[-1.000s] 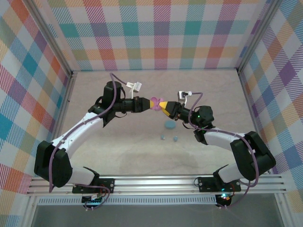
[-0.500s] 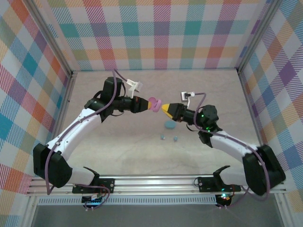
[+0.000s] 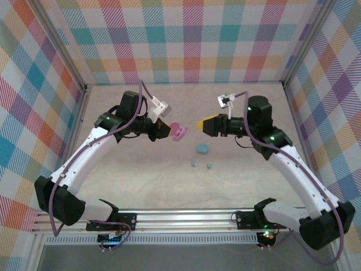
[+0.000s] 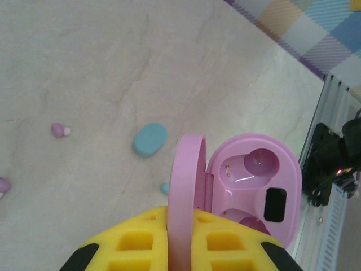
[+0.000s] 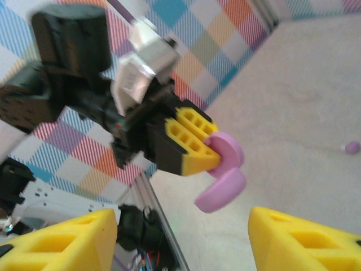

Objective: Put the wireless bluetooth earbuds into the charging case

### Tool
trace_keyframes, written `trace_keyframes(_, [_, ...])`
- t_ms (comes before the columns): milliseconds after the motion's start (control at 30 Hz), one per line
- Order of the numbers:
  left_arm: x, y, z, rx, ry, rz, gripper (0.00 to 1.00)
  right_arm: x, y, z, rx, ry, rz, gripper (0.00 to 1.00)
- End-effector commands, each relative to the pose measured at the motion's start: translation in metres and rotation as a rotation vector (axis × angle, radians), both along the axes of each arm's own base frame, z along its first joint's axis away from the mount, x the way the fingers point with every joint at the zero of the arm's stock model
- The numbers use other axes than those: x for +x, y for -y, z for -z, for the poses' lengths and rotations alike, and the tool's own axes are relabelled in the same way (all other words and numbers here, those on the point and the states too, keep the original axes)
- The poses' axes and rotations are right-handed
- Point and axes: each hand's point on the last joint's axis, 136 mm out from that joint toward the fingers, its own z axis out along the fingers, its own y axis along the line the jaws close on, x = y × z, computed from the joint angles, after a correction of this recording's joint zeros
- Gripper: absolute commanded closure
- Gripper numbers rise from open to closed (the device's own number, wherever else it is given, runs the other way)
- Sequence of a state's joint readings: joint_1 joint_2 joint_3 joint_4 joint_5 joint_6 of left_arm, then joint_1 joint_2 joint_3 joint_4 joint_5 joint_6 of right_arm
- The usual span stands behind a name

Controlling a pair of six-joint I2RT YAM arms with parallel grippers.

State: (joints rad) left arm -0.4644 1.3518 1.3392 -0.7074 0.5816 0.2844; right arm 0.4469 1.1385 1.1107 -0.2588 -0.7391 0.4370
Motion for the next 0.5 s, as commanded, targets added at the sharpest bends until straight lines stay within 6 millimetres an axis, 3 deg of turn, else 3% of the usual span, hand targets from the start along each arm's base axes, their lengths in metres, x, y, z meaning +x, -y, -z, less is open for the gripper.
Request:
trace_keyframes(0, [-0.020, -0.004, -0.011, 0.045, 0.112, 0.124, 0.87, -0.018, -0.012, 0.015, -0.040, -0.047, -0.151, 0.38])
trace_keyframes(200, [-0.037, -0.003, -0.010, 0.041, 0.196, 0.245, 0.86, -0.028, -0.026, 0.016, -0.043, -0.047, -0.254, 0.39])
trace_keyframes(467, [-0.044, -0.007, -0.005, 0.071, 0.243, 0.302, 0.84, -0.031, -0.036, 0.033, -0.090, -0.052, -0.276, 0.40])
